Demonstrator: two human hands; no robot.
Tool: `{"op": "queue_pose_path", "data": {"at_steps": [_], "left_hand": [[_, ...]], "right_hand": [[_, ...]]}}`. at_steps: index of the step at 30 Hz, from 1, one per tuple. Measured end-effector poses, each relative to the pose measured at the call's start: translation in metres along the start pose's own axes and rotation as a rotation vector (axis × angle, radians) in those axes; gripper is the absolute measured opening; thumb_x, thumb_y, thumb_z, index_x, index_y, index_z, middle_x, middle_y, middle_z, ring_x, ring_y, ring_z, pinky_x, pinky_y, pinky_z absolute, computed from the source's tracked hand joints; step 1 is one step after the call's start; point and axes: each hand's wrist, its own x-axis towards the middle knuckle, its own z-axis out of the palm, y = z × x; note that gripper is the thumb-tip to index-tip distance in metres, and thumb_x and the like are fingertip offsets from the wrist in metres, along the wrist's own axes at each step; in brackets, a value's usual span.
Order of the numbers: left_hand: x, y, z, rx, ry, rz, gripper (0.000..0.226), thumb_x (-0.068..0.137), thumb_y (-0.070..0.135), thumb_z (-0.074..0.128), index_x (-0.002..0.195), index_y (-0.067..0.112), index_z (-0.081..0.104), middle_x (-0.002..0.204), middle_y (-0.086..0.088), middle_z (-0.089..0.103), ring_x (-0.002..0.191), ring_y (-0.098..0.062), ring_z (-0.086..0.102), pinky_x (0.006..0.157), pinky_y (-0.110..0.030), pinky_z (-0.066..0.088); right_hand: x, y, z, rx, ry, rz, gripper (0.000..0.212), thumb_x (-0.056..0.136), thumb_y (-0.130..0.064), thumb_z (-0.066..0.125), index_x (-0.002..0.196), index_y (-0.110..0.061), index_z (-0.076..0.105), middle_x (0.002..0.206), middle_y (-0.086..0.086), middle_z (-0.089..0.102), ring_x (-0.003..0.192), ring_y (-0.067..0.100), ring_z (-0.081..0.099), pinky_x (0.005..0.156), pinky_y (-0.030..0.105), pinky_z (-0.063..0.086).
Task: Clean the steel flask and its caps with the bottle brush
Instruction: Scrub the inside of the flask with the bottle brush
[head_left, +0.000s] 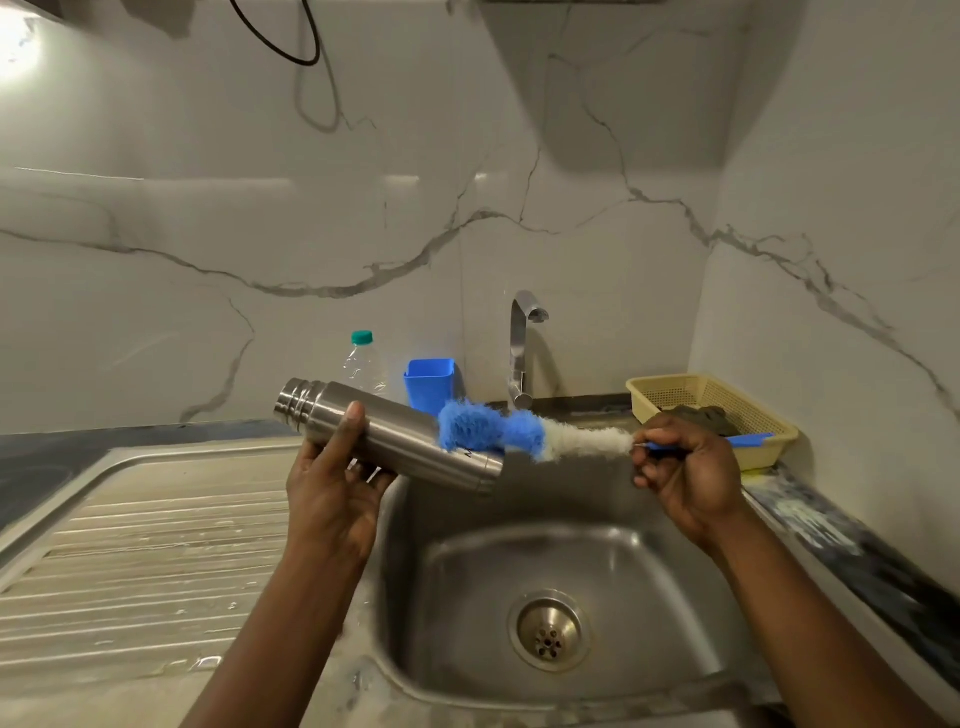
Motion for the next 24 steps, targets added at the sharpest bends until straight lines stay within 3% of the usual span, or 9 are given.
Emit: {"op": "queue_pose_path", "data": {"at_steps": [4, 8, 11, 14, 20, 24], "left_hand": [[0.002, 0.005, -0.002, -0.015, 0.010, 0.024, 0.048, 0.086, 0.021, 0.077, 0.132, 0.019, 0.064, 0.125, -0.011, 0.072, 0.116, -0.031, 0.074, 0.089, -0.049, 0.064], [-0.002, -0.003, 0.000, 0.006, 0.014, 0.000, 0.056, 0.086, 0.020, 0.078, 0.139, 0.015, 0.061, 0.121, -0.010, 0.073, 0.114, -0.030, 0.075, 0.093, -0.052, 0.063], [-0.001, -0.002, 0.000, 0.015, 0.011, 0.006, 0.044, 0.089, 0.019, 0.076, 0.131, 0.018, 0.063, 0.114, -0.007, 0.074, 0.113, -0.029, 0.075, 0.089, -0.049, 0.064], [0.001, 0.001, 0.000, 0.010, 0.010, 0.019, 0.035, 0.095, 0.017, 0.072, 0.129, 0.020, 0.064, 0.123, -0.010, 0.073, 0.115, -0.030, 0.074, 0.091, -0.049, 0.063], [-0.003, -0.005, 0.001, 0.017, 0.017, -0.003, 0.057, 0.092, 0.019, 0.074, 0.147, 0.014, 0.057, 0.129, -0.012, 0.070, 0.115, -0.029, 0.074, 0.096, -0.053, 0.060], [0.001, -0.003, -0.002, 0.020, 0.007, 0.007, 0.039, 0.093, 0.020, 0.074, 0.131, 0.020, 0.062, 0.112, -0.005, 0.073, 0.116, -0.028, 0.073, 0.094, -0.050, 0.062]], "right_hand": [[0.001, -0.004, -0.007, 0.019, 0.062, -0.019, 0.037, 0.087, 0.000, 0.039, 0.056, -0.010, 0.057, 0.051, 0.010, 0.050, 0.040, 0.016, 0.038, 0.040, 0.024, 0.036], [-0.001, 0.009, 0.008, 0.013, -0.022, 0.011, 0.038, 0.091, 0.000, 0.041, 0.060, -0.009, 0.061, 0.057, 0.013, 0.053, 0.044, 0.018, 0.044, 0.044, 0.027, 0.041], [-0.001, 0.007, 0.007, 0.003, -0.035, -0.013, 0.039, 0.092, 0.000, 0.040, 0.062, -0.009, 0.064, 0.059, 0.015, 0.055, 0.044, 0.018, 0.044, 0.045, 0.030, 0.042], [0.001, -0.002, -0.003, 0.015, 0.019, -0.040, 0.044, 0.091, 0.000, 0.039, 0.056, -0.011, 0.064, 0.055, 0.012, 0.054, 0.039, 0.015, 0.040, 0.044, 0.026, 0.039], [0.003, 0.011, 0.003, 0.019, -0.042, -0.012, 0.033, 0.091, -0.001, 0.042, 0.066, -0.007, 0.063, 0.061, 0.015, 0.055, 0.046, 0.019, 0.046, 0.047, 0.030, 0.044], [0.003, 0.003, -0.004, 0.017, 0.019, -0.041, 0.035, 0.091, 0.000, 0.040, 0.063, -0.008, 0.060, 0.059, 0.013, 0.054, 0.043, 0.017, 0.042, 0.045, 0.027, 0.041]]}}
